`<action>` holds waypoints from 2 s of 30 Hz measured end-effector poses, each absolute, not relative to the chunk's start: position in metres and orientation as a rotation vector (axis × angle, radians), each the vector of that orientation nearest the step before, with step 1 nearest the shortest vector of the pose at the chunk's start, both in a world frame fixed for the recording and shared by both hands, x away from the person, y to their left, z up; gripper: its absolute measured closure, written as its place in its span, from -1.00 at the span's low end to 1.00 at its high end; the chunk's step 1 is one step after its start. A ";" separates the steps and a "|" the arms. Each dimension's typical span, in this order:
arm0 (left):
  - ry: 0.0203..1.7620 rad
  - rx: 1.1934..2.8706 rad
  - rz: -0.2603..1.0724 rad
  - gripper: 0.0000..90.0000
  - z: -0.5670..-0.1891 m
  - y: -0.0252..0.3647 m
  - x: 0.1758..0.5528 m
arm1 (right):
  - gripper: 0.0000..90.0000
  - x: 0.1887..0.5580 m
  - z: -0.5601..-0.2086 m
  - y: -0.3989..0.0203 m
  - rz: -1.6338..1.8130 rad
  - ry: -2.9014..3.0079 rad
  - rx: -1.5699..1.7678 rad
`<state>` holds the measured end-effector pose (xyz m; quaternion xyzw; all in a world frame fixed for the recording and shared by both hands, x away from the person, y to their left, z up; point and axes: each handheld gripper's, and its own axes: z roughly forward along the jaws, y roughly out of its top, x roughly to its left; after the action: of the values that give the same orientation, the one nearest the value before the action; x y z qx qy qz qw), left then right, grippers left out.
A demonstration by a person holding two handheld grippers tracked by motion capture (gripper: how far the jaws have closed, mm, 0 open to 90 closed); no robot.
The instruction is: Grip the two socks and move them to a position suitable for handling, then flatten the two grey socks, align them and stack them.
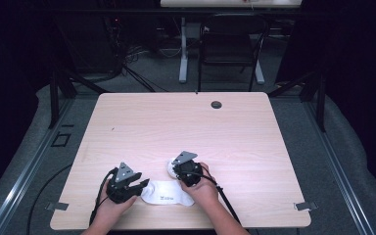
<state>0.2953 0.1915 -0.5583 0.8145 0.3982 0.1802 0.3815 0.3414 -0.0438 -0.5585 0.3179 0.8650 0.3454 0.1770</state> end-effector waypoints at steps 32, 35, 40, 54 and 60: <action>0.987 2.052 0.467 0.34 -0.544 0.173 0.313 | 0.94 0.328 -0.542 -0.048 1.140 2.370 0.862; 0.982 2.049 0.466 0.37 -0.543 0.165 0.317 | 0.94 0.329 -0.535 -0.055 1.217 2.329 0.910; 0.962 2.072 0.445 0.42 -0.546 0.148 0.325 | 0.94 0.331 -0.531 -0.066 1.255 2.280 0.979; 0.984 2.204 0.453 0.32 -0.571 0.125 0.340 | 0.93 0.333 -0.533 -0.092 1.235 2.222 1.041; 0.968 2.228 0.445 0.42 -0.576 0.123 0.342 | 0.92 0.336 -0.542 -0.113 1.187 2.214 1.102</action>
<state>0.3417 0.1226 -0.5755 0.8517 0.3699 0.1702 0.3299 0.3357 -0.1129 -0.5420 0.3937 0.7910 0.4242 0.1981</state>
